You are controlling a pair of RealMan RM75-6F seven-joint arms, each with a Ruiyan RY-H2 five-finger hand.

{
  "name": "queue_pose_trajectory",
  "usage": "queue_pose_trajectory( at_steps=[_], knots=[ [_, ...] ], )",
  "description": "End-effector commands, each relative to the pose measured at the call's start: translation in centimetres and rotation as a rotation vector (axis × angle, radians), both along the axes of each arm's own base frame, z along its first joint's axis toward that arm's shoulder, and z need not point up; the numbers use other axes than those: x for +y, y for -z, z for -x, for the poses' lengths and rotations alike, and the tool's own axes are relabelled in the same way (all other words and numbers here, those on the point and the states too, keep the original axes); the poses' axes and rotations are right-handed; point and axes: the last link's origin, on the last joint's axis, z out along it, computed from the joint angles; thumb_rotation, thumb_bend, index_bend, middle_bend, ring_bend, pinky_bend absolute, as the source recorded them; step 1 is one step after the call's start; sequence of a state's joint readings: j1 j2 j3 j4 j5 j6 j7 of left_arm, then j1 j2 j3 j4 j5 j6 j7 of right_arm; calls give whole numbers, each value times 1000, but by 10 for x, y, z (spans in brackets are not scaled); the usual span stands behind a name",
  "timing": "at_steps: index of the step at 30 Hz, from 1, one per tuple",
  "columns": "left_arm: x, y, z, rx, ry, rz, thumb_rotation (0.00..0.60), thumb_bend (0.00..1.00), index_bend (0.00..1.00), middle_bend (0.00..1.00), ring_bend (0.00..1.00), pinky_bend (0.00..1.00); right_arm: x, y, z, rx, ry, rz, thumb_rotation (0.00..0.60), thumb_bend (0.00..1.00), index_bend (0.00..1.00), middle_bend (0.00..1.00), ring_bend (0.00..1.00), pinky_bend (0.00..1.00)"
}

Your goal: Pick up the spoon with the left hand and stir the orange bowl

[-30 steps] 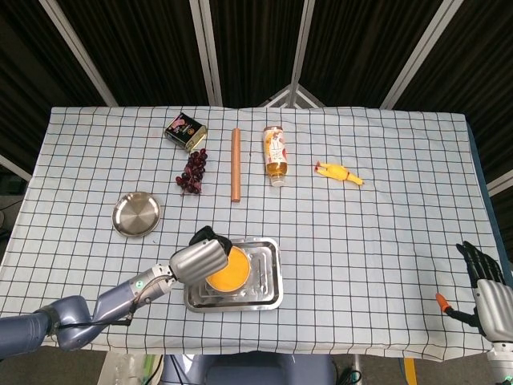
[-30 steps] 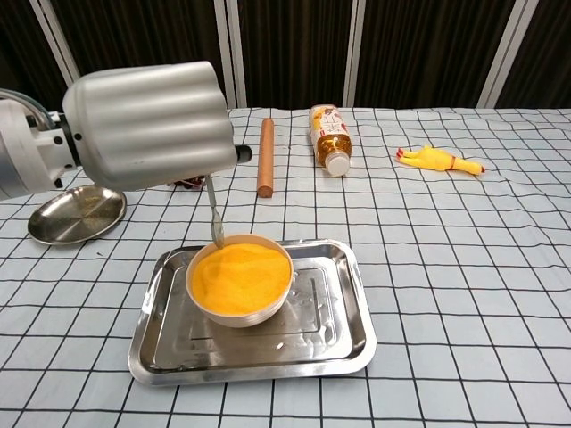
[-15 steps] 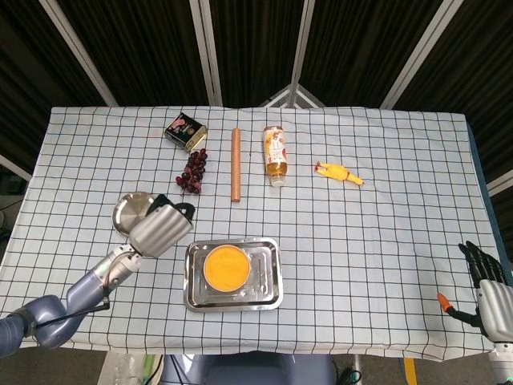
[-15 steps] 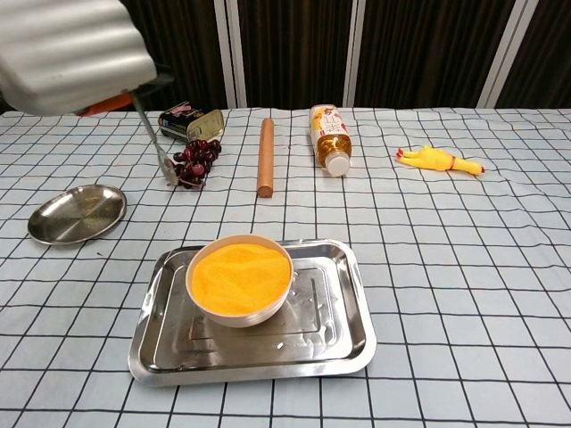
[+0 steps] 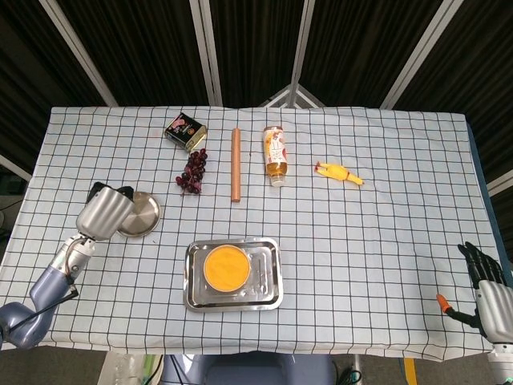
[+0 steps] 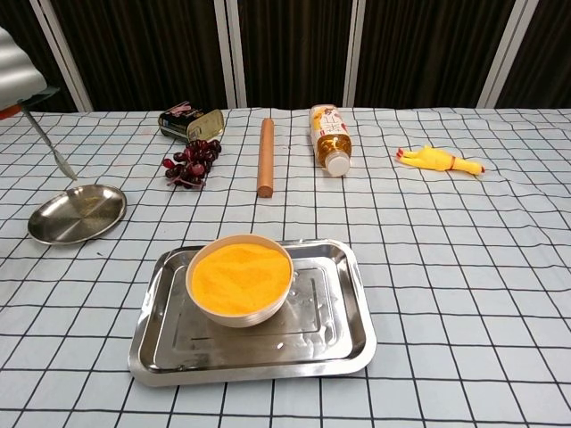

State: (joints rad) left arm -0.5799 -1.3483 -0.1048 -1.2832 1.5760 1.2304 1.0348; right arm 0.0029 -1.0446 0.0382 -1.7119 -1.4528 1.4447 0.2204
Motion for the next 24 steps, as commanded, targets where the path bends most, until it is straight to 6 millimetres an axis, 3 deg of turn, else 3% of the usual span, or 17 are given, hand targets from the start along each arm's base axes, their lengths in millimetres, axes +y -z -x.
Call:
queue_pose_trajectory(
  at_steps=[1,10,24],
  knots=[
    [3,9,17,-12,-52,-4,600,569,806,1000,1000,1000,0,0,0,-1,0,-2,600,339,0,0,0,0],
    [4,36,35,-17,-118,-39,600,568,806,1000,1000,1000,0,0,0,-4,1,-3,600,339,0,0,0,0],
    [8,56,30,-72,-90,-97,600,560,791,1000,1000,1000,1,0,0,-2,-1,1,600,339,0,0,0,0]
  ],
)
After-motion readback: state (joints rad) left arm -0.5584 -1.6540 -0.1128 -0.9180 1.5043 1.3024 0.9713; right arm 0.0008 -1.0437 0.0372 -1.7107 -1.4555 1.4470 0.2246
